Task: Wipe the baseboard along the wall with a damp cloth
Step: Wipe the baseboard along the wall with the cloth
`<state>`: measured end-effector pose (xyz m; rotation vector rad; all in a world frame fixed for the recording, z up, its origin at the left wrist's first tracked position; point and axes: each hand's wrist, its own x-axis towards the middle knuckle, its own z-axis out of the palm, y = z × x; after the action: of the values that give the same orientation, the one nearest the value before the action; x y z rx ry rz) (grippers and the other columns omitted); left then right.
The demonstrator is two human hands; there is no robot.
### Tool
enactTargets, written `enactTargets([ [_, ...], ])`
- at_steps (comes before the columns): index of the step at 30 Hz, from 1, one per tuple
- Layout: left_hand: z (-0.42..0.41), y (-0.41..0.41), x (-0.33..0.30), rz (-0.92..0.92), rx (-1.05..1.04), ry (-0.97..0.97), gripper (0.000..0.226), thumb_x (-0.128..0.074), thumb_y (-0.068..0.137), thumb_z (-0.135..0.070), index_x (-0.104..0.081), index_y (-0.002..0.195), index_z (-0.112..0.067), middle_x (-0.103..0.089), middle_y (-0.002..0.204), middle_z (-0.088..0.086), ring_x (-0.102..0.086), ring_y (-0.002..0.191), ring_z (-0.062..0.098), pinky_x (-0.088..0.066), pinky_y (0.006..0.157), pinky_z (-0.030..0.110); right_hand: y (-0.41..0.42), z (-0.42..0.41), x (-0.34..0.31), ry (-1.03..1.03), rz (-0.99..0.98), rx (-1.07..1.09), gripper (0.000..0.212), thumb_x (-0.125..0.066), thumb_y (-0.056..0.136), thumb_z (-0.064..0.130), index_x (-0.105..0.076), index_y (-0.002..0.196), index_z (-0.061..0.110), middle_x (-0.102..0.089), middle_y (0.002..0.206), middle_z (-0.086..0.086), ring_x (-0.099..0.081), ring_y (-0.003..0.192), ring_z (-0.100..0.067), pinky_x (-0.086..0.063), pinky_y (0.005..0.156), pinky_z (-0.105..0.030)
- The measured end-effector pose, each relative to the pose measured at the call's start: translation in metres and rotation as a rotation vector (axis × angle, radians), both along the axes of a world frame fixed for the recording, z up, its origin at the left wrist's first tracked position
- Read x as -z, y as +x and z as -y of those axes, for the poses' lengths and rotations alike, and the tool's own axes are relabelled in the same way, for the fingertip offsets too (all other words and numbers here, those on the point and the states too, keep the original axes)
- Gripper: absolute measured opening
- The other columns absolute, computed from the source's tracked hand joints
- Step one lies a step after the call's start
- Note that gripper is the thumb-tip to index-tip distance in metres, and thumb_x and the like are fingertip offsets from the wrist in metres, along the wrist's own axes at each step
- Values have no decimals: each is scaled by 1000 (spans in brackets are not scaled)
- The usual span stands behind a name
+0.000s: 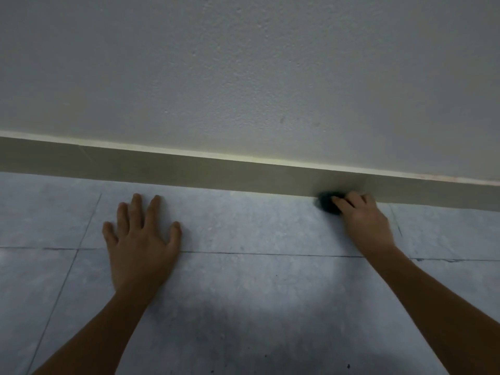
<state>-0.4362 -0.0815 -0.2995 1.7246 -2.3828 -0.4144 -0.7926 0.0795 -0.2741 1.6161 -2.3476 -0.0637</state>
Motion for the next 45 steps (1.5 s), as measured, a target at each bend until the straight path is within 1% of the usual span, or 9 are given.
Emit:
enactTargets([
  [4, -1, -1, 0, -8, 13, -3, 73, -21, 84, -62, -19, 147, -26, -11, 158, 10, -5, 145, 30, -7, 115, 54, 58, 49, 10, -179, 12, -257, 29, -70, 65, 0, -76, 92, 8, -68, 80, -10, -63, 63, -31, -52, 50, -27],
  [7, 3, 1, 5, 35, 23, -27, 72, -22, 84, -63, -20, 146, -27, -15, 157, 10, -11, 143, 33, -13, 112, 58, 115, 96, 13, -254, 176, -362, 37, -42, 73, 10, -76, 88, 11, -67, 79, -6, -60, 62, -28, -47, 45, -23],
  [13, 11, 3, 10, 24, -3, 18, 78, -20, 78, -69, -26, 143, -26, -21, 153, 16, -18, 138, 41, -18, 111, 60, 104, 85, 13, -221, 286, -313, 41, -69, 72, 4, -73, 109, 21, -63, 86, -9, -58, 72, -28, -47, 50, -28],
  [17, 9, 2, 9, 29, 2, 5, 75, -21, 79, -67, -26, 142, -27, -22, 153, 18, -19, 137, 43, -18, 111, 60, 40, 34, 13, -157, 286, -124, 41, -63, 76, 10, -71, 114, 25, -62, 90, -13, -59, 75, -35, -54, 55, -36],
  [22, 6, 1, 7, 70, 12, -9, 75, -20, 82, -65, -20, 146, -26, -16, 156, 14, -13, 141, 37, -14, 111, 60, -42, -43, 7, -78, 349, 375, 42, -50, 95, 17, -51, 135, 30, -48, 124, -15, -45, 111, -36, -45, 92, -47],
  [27, 1, -1, 0, 88, 41, 9, 75, -15, 85, -62, -10, 150, -24, -5, 159, 12, -3, 145, 34, -6, 113, 56, -14, -26, 9, -203, 284, 608, 40, -49, 94, 6, -52, 134, 11, -48, 123, -20, -43, 105, -38, -45, 86, -44],
  [35, 0, -3, 3, 133, 6, 26, 76, -5, 85, -60, 12, 148, -21, 14, 158, 7, 13, 144, 27, 5, 116, 49, 131, 80, 17, -257, 285, -6, 40, -75, 63, -7, -73, 102, 4, -63, 83, -18, -57, 67, -38, -50, 54, -35],
  [40, 6, 7, 4, 85, 17, 36, 81, -4, 83, -64, 12, 148, -18, 14, 158, 2, 14, 144, 19, 9, 114, 39, 197, 138, 15, -214, 293, -251, 44, -79, 58, -2, -73, 100, 7, -64, 83, -14, -57, 63, -32, -50, 52, -31],
  [45, 30, 80, 0, 150, -63, -3, 84, 1, 80, -63, 7, 149, -15, 10, 158, 6, 13, 144, 19, 9, 117, 42, 164, 122, 26, -233, 285, -273, 50, -80, 60, -2, -72, 108, 9, -63, 86, -16, -57, 66, -37, -52, 51, -38],
])
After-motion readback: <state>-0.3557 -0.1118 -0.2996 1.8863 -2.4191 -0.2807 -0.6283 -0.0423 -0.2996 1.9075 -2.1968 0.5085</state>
